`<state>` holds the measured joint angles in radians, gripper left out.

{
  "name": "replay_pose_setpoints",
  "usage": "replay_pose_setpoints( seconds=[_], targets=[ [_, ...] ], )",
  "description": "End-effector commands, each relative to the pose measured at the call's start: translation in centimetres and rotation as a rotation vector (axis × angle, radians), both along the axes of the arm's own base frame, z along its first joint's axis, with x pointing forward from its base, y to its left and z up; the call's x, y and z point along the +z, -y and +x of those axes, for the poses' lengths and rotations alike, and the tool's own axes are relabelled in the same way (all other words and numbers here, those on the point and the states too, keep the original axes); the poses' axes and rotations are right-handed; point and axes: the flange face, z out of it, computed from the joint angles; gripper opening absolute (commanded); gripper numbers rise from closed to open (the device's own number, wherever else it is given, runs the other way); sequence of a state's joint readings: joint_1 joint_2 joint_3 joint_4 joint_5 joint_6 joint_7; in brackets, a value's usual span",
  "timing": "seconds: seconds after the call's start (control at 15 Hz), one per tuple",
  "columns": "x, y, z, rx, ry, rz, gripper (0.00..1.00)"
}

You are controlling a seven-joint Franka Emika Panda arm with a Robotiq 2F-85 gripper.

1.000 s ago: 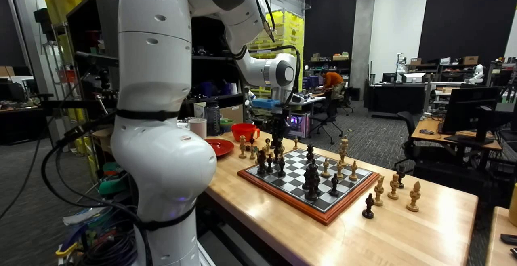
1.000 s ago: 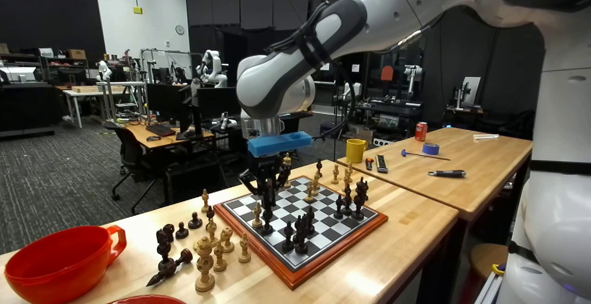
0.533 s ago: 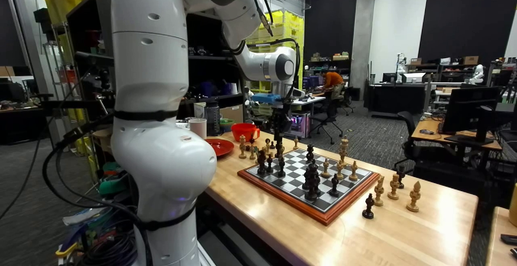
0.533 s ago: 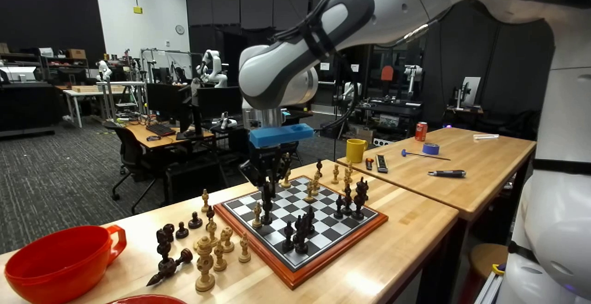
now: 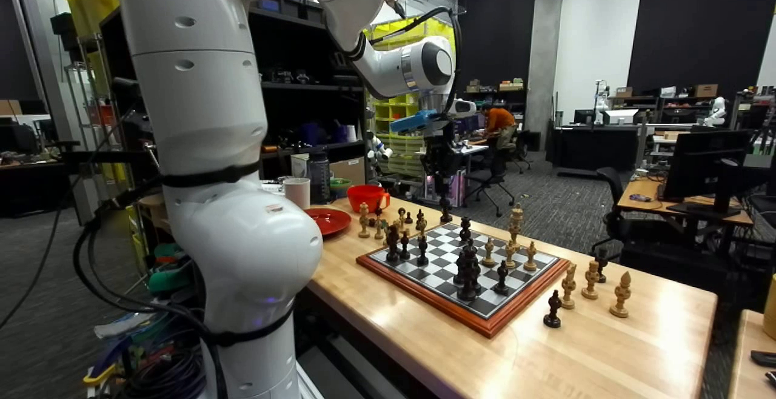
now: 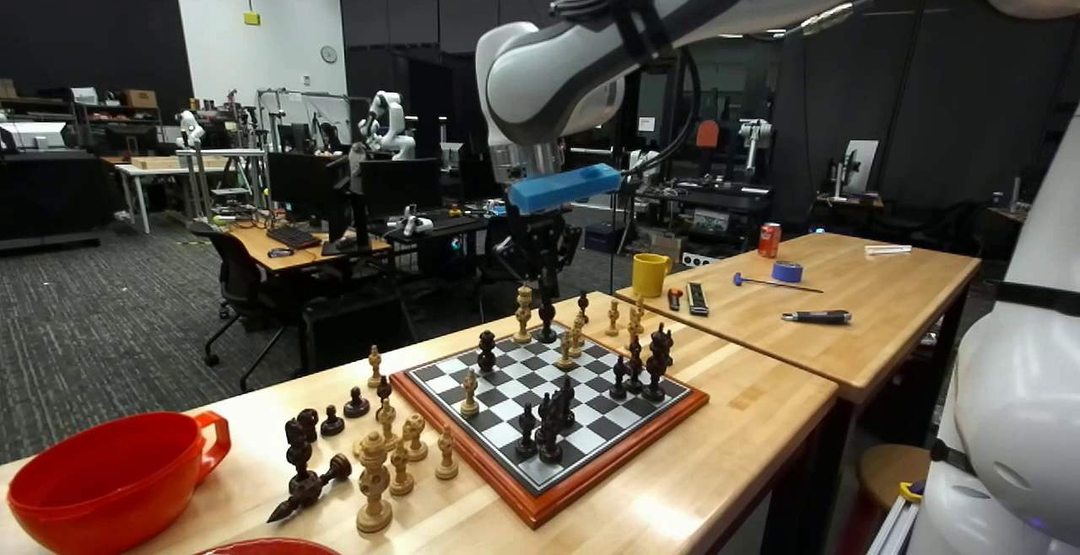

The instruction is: Move the black bishop to the right, pick up two of the beige chess pieces and put them on the chess board

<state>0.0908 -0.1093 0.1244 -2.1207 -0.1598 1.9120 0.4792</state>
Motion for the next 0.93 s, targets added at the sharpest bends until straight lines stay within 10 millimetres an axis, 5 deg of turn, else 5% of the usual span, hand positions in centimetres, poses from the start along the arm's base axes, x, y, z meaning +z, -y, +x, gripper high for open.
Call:
replay_pose_setpoints(
  seconds=[0.0, 0.33, 0.87],
  targets=[
    [0.3, 2.6, -0.5, -0.040, -0.006, -0.020, 0.05],
    [-2.2, 4.7, -1.0, -0.102, -0.068, 0.002, 0.05],
    [-5.6, 4.7, -2.4, -0.119, -0.098, 0.065, 0.05]
  ],
)
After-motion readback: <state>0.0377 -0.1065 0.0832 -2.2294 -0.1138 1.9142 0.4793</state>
